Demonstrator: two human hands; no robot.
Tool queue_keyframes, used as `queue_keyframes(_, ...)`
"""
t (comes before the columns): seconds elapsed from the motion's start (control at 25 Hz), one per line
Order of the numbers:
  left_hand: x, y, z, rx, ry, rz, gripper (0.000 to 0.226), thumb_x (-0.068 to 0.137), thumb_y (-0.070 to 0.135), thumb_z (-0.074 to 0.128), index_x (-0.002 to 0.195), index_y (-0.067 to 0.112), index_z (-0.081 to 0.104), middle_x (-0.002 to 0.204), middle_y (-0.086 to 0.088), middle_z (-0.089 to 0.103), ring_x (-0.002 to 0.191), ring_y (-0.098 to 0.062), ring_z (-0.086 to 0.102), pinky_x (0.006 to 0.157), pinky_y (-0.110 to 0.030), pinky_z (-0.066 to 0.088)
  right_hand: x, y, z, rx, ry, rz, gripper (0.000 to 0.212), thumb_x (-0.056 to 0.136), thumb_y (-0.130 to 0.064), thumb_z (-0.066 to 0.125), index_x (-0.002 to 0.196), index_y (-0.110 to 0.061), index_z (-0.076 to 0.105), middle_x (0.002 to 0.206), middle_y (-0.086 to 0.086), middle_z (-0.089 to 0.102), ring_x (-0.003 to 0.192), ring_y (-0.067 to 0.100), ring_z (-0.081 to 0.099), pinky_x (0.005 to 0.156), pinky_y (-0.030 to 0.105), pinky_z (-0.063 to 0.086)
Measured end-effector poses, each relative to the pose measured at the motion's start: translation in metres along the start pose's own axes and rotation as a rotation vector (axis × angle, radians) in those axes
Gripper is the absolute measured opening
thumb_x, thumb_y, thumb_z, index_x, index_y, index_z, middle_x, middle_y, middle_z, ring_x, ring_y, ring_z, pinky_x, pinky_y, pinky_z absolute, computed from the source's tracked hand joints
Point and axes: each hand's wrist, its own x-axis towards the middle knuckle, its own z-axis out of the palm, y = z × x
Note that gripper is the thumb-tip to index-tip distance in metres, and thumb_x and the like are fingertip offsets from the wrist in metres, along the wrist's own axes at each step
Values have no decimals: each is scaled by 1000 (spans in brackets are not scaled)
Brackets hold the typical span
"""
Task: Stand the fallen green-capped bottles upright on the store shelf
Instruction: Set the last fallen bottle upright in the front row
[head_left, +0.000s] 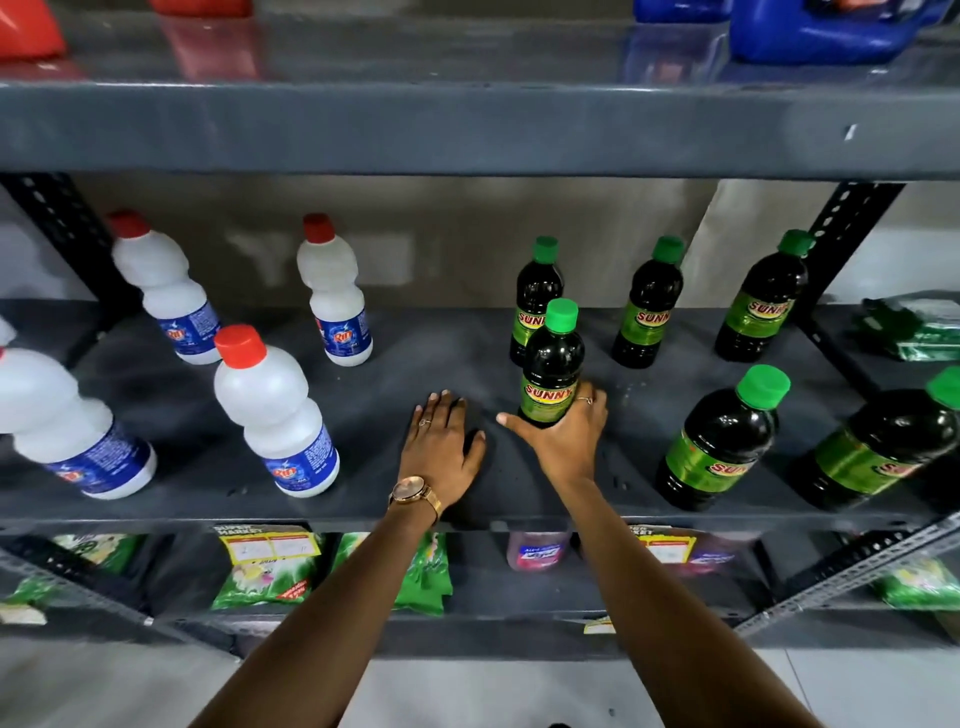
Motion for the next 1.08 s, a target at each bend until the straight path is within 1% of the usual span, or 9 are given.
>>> queue_keyframes(0.12, -1, 0, 1, -17, -9, -5, 57, 95, 38, 36, 143, 10, 26, 156, -13, 23, 146, -25, 13, 122, -40, 6, -5, 10, -8, 53, -78, -21, 81, 56, -27, 92, 124, -5, 53, 124, 12, 55, 118, 27, 54, 100, 36, 45)
queue_keyframes(0.24, 0, 0, 0, -15, -9, -7, 57, 94, 38, 36, 143, 10, 26, 156, -13, 22, 146, -25, 13, 122, -39, 6, -8, 11, -15, 53, -76, -33, 68, 60, -16, 89, 120, -4, 59, 118, 14, 66, 112, 28, 62, 95, 39, 50)
queue_keyframes(0.36, -1, 0, 0, -24, -9, 0, 57, 95, 38, 36, 143, 10, 26, 157, -12, 22, 146, -25, 12, 122, -39, 5, -20, 15, -26, 73, -134, -24, 59, 60, -21, 89, 112, -11, 63, 108, 8, 71, 102, 23, 67, 90, 38, 54)
queue_keyframes(0.48, -1, -1, 0, -23, -5, 8, 57, 95, 39, 37, 143, 11, 28, 156, -13, 23, 146, -26, 14, 122, -39, 7, -56, 31, -41, 87, -171, -50, 55, 57, -38, 85, 106, -28, 61, 97, -4, 70, 96, 16, 68, 85, 32, 55)
queue_keyframes(0.52, -2, -2, 1, -26, 4, 12, 56, 95, 39, 38, 142, 10, 29, 156, -14, 24, 146, -26, 15, 122, -39, 7, -66, 36, -47, 78, -183, -62, 56, 56, -45, 83, 105, -29, 59, 97, -6, 68, 95, 16, 68, 84, 33, 56)
queue_keyframes(0.6, -2, -2, 4, -29, 21, 19, 55, 94, 38, 39, 141, 10, 31, 155, -15, 26, 145, -28, 16, 121, -39, 8, -75, 44, -57, 41, -229, -86, 68, 55, -52, 80, 112, -21, 61, 105, -2, 69, 102, 18, 66, 88, 38, 54)
queue_keyframes(0.76, 0, -4, 7, -34, 36, 18, 54, 95, 37, 40, 140, 9, 33, 155, -16, 26, 145, -28, 17, 121, -40, 8, -66, 50, -66, 1, -353, -126, 88, 59, -38, 87, 134, -10, 53, 124, 8, 66, 115, 23, 61, 97, 45, 50)
queue_keyframes(0.96, -1, -1, 3, -32, 16, 9, 53, 94, 35, 42, 140, 9, 34, 154, -16, 28, 145, -28, 18, 122, -39, 9, -66, 49, -69, -15, -315, -171, 91, 58, -33, 90, 138, -10, 52, 126, 9, 66, 115, 23, 61, 97, 43, 49)
queue_keyframes(1.08, -13, 11, -7, -243, 42, -88, 53, 93, 24, 48, 140, 6, 33, 152, -19, 31, 144, -30, 21, 121, -41, 14, -66, 45, -70, -2, -346, -157, 96, 58, -31, 91, 141, -9, 48, 133, 10, 61, 123, 24, 57, 103, 43, 46)
